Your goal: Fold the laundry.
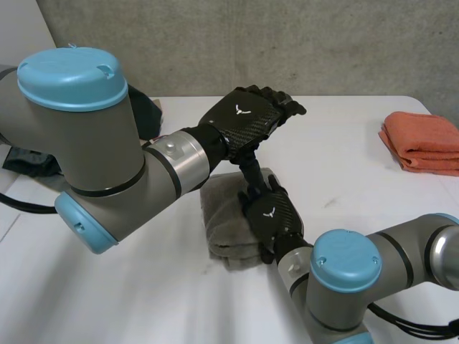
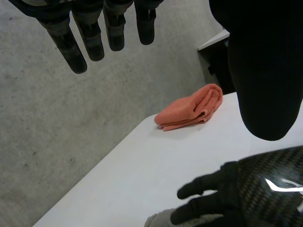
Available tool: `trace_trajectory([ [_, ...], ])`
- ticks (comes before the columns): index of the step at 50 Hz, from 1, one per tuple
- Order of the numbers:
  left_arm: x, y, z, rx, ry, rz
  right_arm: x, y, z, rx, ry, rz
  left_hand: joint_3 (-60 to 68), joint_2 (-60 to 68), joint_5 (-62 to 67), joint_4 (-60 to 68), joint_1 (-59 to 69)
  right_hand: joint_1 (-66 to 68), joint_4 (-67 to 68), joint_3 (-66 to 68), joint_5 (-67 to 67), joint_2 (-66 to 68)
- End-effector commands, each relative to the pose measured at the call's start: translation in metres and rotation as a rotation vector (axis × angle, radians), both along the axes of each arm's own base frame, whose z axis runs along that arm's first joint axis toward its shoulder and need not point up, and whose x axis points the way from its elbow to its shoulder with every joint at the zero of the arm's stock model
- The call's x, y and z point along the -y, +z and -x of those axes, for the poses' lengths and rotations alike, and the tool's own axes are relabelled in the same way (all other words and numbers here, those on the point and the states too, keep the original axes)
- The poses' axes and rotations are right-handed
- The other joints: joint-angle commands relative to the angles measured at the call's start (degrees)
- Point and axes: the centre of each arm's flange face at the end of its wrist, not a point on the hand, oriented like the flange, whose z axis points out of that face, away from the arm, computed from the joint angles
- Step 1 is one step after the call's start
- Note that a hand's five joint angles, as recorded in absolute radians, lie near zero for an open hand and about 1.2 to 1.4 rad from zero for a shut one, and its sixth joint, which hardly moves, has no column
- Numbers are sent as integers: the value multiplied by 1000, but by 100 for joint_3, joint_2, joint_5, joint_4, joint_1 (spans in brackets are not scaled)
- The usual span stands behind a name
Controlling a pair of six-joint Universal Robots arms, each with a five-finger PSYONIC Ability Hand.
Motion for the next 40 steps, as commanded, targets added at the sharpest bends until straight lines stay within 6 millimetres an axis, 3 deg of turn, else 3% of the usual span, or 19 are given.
trace_trajectory([
  [1,3,-1,-2,2,28,-2,11,13,-9,43,7,60,-29,-29,-104,13,92,459,541,544,501,524],
  [9,3,1,-2,-2,28,3,19,11,-21,61,50,74,-29,-29,-104,13,92,2829,2911,2914,2871,2894],
  [11,3,2,-2,-4,28,5,20,12,-23,68,59,76,-29,-29,-104,13,92,4187,4269,4272,4229,4253],
  [12,3,2,-2,-4,28,5,21,14,-25,76,74,83,-29,-29,-104,13,92,6043,6125,6128,6086,6109],
  [13,3,4,-3,-7,28,9,22,14,-27,80,81,88,-29,-29,-104,13,92,6706,6788,6790,6748,6771],
  [18,4,8,-2,-15,30,22,39,26,-29,112,91,123,-29,-29,-104,13,92,6712,6794,6797,6755,6778],
  [22,7,15,-4,-30,39,42,74,55,-18,160,29,198,-29,-29,-104,13,92,6712,6794,6797,6755,6778],
  [26,10,27,-2,-57,59,69,120,99,5,226,-65,313,-62,-63,-138,-21,59,6712,6794,6797,6755,6778],
  [29,13,41,-4,-94,85,90,145,118,20,264,-117,362,-79,-80,-155,-38,42,6712,6794,6797,6755,6778],
  [33,14,56,-5,-139,95,99,197,156,65,360,-228,463,-79,-80,-155,-38,42,6712,6794,6797,6755,6778],
  [37,15,60,-5,-162,96,99,234,171,104,426,-273,550,-63,-63,-138,-21,59,6712,6794,6797,6755,6778],
  [39,14,59,-5,-160,96,97,250,169,122,438,-280,576,-62,-63,-138,-21,59,6712,6794,6797,6755,6778],
  [40,14,58,-5,-158,95,94,274,159,148,429,-288,611,-62,-63,-138,-21,59,6712,6794,6797,6755,6778],
])
